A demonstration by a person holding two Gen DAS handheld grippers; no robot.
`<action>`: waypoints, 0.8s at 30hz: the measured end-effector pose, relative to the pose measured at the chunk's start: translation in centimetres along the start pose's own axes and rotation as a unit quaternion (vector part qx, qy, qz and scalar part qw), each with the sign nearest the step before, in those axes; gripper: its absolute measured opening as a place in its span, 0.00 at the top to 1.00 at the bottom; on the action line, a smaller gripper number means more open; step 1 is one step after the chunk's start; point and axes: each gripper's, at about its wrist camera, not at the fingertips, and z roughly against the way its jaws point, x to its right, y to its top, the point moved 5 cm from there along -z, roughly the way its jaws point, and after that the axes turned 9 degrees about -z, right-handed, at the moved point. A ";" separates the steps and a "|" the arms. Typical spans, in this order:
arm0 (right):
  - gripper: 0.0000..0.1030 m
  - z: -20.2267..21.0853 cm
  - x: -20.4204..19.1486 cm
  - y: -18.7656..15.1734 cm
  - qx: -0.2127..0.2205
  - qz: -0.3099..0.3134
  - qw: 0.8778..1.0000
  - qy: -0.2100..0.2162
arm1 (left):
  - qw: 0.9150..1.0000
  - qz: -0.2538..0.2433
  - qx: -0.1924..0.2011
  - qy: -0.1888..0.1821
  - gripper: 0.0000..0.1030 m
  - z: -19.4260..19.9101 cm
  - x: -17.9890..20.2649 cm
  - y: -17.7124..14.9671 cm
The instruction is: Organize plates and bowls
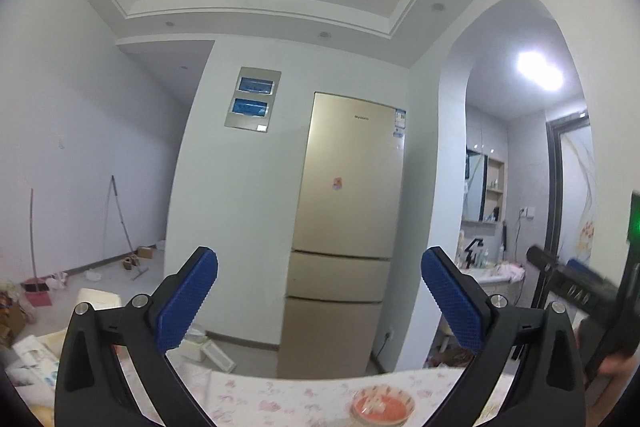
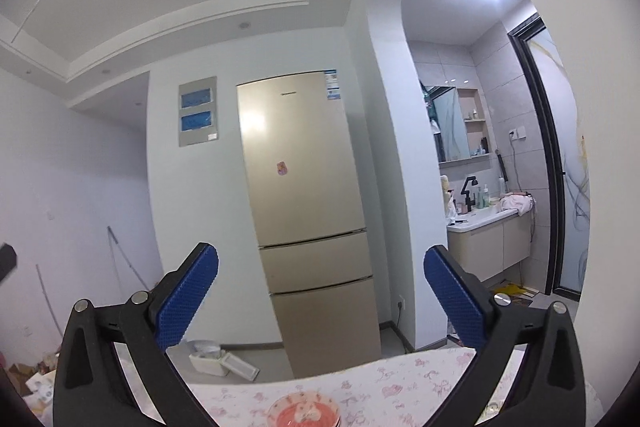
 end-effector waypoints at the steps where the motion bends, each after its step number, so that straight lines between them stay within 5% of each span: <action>1: 0.00 0.5 -0.1 -0.3 -0.004 0.001 1.000 0.006 | 1.000 -0.002 -0.008 0.002 0.00 0.6 -0.1 -0.6; 6: 0.00 1.1 -2.6 -3.6 -0.078 0.047 0.995 0.037 | 0.998 0.016 -0.053 -0.009 0.00 2.2 -0.5 -4.0; 15: 0.00 -0.5 -3.8 -11.2 -0.150 0.028 0.987 0.056 | 0.989 0.043 -0.137 0.024 0.00 1.0 -3.0 -11.9; 19: 0.00 -2.1 -5.1 -15.0 -0.203 0.027 0.972 0.115 | 0.980 0.065 -0.188 0.017 0.00 -1.3 -3.6 -15.5; 24: 0.00 -3.9 -4.4 -19.1 -0.259 0.007 0.959 0.115 | 0.971 0.058 -0.232 0.018 0.00 -1.9 -4.2 -20.0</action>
